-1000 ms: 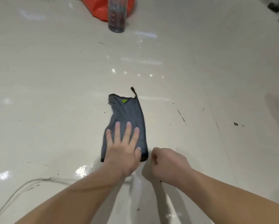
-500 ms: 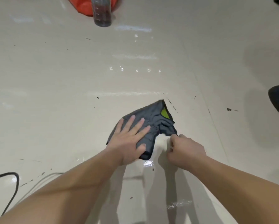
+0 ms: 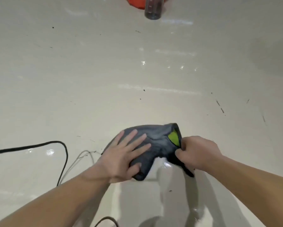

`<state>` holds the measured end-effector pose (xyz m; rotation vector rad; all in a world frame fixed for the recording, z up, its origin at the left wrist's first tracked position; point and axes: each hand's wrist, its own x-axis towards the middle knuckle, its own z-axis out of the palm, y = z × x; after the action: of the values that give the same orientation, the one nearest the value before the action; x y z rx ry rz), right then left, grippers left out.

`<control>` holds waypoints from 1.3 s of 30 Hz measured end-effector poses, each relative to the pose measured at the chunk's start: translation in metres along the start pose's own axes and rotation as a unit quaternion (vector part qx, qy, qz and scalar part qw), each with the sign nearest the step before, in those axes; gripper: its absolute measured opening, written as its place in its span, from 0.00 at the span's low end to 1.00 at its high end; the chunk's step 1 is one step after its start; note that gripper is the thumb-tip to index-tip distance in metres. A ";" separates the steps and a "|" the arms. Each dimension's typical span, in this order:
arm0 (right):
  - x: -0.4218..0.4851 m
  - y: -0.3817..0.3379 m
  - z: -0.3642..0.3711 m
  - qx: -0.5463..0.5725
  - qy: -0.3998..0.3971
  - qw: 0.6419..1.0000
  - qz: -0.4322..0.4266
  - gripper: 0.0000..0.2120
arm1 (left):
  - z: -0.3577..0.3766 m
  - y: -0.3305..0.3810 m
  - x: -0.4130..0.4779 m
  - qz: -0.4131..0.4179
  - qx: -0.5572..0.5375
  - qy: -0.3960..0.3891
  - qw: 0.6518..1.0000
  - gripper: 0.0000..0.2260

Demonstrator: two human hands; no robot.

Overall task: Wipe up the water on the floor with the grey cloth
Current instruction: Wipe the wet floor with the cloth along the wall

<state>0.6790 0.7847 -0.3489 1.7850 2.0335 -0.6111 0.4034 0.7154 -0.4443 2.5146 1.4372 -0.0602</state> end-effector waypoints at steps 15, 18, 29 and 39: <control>-0.032 0.025 0.004 -0.044 -0.138 0.989 0.017 0.07 | 0.016 0.142 0.023 -0.156 -0.076 -0.013 0.985 0.32; -0.049 0.055 0.010 -0.075 -0.187 0.977 0.069 0.09 | 0.019 0.181 0.040 0.057 -0.049 -0.078 0.994 0.32; -0.076 0.086 0.020 -0.046 -0.147 0.986 0.070 0.11 | 0.005 0.112 0.107 0.229 0.013 -0.044 0.972 0.30; -0.006 -0.012 -0.006 0.109 -0.106 0.988 -0.034 0.14 | -0.004 0.042 -0.013 -0.309 -0.069 -0.015 0.948 0.32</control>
<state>0.6682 0.7817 -0.3399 1.6865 1.9506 -1.0342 0.4326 0.6851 -0.4304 1.8574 2.0755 -0.1038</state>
